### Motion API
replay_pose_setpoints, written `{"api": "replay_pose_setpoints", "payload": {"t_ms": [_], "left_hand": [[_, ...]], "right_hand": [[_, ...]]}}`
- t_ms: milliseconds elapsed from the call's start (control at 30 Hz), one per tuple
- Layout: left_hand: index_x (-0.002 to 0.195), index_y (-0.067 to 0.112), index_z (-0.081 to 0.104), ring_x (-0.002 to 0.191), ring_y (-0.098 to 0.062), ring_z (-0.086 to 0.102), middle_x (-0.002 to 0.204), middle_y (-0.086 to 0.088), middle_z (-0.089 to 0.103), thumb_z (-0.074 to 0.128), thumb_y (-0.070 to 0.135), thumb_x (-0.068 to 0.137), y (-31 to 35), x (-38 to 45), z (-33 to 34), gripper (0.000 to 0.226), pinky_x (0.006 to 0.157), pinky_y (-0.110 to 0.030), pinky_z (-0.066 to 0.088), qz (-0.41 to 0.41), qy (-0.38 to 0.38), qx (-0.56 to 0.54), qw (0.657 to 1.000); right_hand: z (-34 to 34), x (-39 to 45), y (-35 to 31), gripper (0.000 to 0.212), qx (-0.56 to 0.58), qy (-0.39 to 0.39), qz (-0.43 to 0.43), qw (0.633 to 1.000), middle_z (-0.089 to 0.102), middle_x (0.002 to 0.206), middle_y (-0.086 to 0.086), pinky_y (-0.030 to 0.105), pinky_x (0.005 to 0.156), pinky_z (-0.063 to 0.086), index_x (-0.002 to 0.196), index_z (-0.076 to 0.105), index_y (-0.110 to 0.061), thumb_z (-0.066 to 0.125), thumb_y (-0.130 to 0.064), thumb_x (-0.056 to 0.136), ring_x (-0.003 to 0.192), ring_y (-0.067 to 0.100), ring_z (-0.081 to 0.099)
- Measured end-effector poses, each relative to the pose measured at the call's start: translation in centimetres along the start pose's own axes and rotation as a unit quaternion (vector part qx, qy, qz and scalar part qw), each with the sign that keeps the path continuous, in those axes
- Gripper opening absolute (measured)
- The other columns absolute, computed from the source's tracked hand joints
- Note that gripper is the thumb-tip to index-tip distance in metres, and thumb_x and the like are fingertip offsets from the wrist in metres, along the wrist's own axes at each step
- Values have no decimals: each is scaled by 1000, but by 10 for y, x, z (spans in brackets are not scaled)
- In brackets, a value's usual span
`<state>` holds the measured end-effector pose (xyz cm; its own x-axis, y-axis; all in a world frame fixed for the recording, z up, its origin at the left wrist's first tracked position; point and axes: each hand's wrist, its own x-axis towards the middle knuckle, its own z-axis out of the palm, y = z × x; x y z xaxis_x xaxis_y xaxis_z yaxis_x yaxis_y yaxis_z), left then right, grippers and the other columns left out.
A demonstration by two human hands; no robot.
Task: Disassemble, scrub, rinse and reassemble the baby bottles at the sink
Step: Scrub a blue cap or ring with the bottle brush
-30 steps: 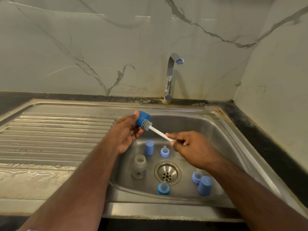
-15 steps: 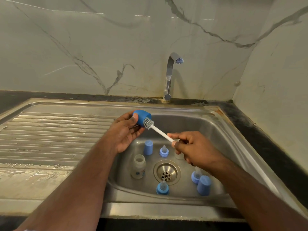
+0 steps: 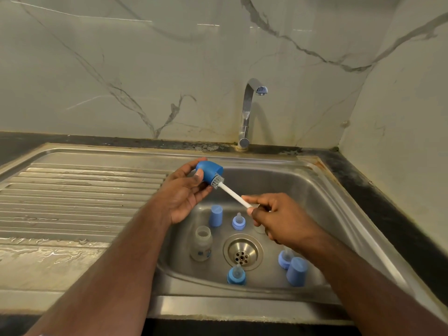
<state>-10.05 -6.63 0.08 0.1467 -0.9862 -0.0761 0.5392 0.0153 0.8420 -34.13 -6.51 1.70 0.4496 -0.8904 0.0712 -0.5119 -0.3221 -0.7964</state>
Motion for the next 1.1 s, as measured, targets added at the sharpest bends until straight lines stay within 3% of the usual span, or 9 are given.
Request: {"api": "replay_pose_setpoints", "payload": {"t_ms": [67, 167, 267, 400, 567, 667, 800, 1000, 1100], "left_hand": [[135, 19, 62, 117, -33, 67, 133, -20, 65, 52, -1, 100, 0, 0, -1, 41, 91, -39, 60, -11, -9, -1, 1000], [133, 19, 63, 111, -35, 69, 130, -22, 65, 60, 4, 95, 3, -3, 2, 40, 86, -40, 61, -30, -1, 3, 1000], [127, 13, 63, 109, -34, 71, 128, -21, 66, 75, 17, 81, 1, -5, 7, 48, 82, -39, 62, -7, 34, -3, 999], [123, 11, 61, 98, -31, 75, 123, -19, 66, 71, 9, 81, -1, -6, 9, 44, 83, -39, 63, 21, 36, 17, 999], [131, 8, 58, 107, -33, 72, 126, -21, 66, 71, 9, 75, 1, -7, 5, 57, 87, -41, 62, 12, 17, -13, 1000], [135, 8, 55, 109, -34, 71, 130, -21, 64, 71, 7, 75, 1, -4, 3, 61, 92, -45, 59, 3, 13, -8, 1000], [131, 9, 58, 112, -35, 70, 132, -21, 63, 70, 7, 77, 2, -3, -1, 55, 94, -46, 58, -4, -1, 7, 1000], [127, 13, 62, 112, -33, 70, 131, -20, 63, 68, 7, 80, 0, -5, -3, 48, 96, -43, 57, -7, -3, 39, 999], [129, 12, 60, 116, -34, 68, 133, -20, 62, 69, 7, 77, 1, -6, -2, 52, 99, -46, 56, -14, -11, 30, 999]], "right_hand": [[2, 1, -1, 34, -70, 43, -18, 996, 64, 80, -18, 10, 59, 40, 132, 62, -39, 57, -27, 100, 62, -8, 57], [2, 2, -3, 40, -241, 75, -55, 966, 63, 102, -11, 28, 80, 51, 141, 52, -42, 49, -33, 102, 88, 7, 59], [4, 1, -8, 43, -317, 65, -77, 943, 59, 102, -6, 35, 80, 52, 146, 45, -40, 44, -33, 104, 89, 13, 58], [5, 1, -8, 37, -136, -3, -39, 990, 70, 84, -14, 13, 54, 43, 136, 59, -39, 54, -28, 100, 61, -1, 59], [-3, 0, -1, 33, 98, -12, 31, 995, 64, 62, -7, 22, 43, 38, 127, 67, -33, 60, -18, 99, 45, 8, 45], [-2, 1, 2, 34, -82, 54, -25, 995, 63, 76, -18, 10, 59, 40, 131, 63, -40, 58, -27, 100, 62, -2, 55], [3, 2, -3, 42, -271, 65, -56, 959, 51, 84, -16, 23, 72, 42, 143, 50, -43, 48, -32, 102, 80, 6, 51], [-7, -3, -7, 36, -160, -28, -30, 986, 66, 78, -21, 7, 53, 39, 133, 61, -40, 57, -30, 99, 63, -9, 57], [-7, -4, -1, 35, -129, 34, -33, 990, 65, 81, -20, 7, 60, 39, 133, 62, -42, 57, -31, 100, 67, -8, 54]]}}
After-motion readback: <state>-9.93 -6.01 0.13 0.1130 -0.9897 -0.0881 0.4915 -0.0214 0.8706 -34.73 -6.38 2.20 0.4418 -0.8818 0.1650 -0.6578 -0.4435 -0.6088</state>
